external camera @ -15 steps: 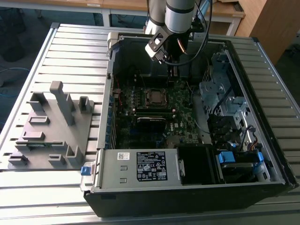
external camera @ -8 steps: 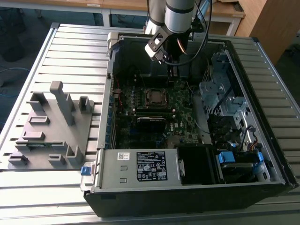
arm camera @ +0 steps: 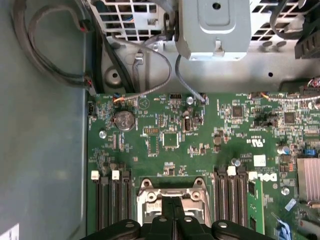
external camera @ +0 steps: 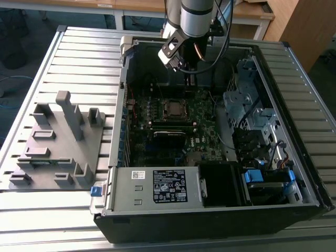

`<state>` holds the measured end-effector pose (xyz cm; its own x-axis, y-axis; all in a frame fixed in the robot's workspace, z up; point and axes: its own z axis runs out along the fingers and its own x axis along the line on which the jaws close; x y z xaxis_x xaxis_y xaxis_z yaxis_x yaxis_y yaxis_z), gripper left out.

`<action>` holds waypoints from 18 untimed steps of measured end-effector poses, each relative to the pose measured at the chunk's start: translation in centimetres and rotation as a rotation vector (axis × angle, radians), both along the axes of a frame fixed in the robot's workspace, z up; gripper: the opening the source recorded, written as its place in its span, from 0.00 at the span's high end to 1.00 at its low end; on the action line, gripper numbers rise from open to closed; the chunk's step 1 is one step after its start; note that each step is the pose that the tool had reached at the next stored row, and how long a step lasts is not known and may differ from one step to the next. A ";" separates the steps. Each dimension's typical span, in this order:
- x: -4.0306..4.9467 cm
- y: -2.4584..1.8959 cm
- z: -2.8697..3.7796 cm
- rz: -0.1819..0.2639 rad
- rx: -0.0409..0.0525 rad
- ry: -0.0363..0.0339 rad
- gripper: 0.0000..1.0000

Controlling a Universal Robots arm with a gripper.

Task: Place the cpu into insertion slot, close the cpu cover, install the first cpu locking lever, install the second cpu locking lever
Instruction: 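Close the cpu cover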

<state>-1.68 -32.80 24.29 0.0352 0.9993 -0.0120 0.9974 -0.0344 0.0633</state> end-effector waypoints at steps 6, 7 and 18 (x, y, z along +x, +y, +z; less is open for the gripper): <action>-0.27 0.00 -0.01 0.000 0.0000 -0.0011 0.90; -0.27 0.00 -0.01 0.000 0.0000 -0.0010 0.90; -0.28 0.00 -0.07 0.000 -0.0003 0.0553 0.90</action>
